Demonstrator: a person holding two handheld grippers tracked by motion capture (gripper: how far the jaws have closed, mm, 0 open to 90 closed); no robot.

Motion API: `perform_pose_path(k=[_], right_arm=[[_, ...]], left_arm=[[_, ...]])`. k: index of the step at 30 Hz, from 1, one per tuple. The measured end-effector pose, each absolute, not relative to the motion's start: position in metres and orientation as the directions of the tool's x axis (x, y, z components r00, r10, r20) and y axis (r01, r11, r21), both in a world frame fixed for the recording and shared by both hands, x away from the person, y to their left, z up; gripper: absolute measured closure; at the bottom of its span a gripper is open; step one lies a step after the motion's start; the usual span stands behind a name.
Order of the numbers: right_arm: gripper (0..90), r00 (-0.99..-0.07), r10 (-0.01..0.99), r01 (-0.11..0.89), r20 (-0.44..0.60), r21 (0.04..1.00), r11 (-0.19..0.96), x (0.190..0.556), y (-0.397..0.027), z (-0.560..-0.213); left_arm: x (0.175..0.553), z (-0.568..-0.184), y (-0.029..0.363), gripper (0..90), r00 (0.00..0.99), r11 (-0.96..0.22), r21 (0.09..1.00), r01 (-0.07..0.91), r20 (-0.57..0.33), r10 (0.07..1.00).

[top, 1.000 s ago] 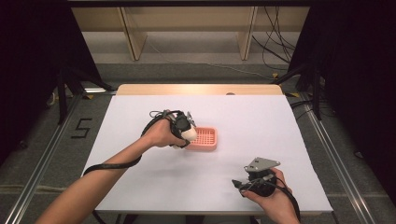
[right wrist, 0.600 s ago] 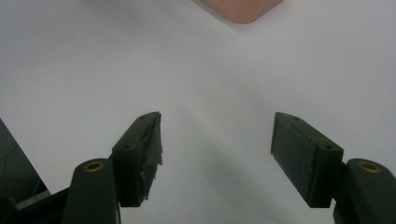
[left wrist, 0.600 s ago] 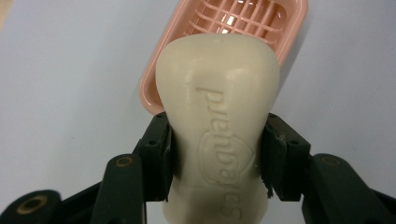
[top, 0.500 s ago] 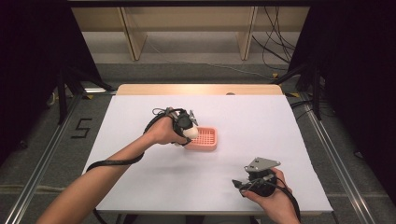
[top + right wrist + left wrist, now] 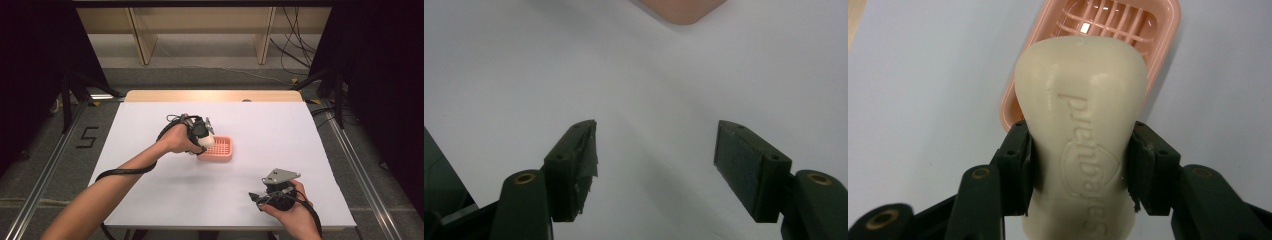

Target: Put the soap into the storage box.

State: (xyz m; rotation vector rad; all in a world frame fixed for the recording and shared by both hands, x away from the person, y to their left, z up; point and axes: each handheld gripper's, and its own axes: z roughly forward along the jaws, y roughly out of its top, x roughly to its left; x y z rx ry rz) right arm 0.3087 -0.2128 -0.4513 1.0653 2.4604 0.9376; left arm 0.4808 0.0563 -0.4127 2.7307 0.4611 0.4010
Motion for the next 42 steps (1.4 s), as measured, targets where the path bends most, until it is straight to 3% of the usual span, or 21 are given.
perform_pose_path(k=[42], right_arm=[[34.3, -0.688, 0.726, 0.528, -0.022, 0.671, 0.521, 0.31, -0.214, -0.451]], left_arm=[[0.491, -0.415, 0.037, 49.5, 0.92, -0.906, 0.359, 0.223, 0.229, 0.317]])
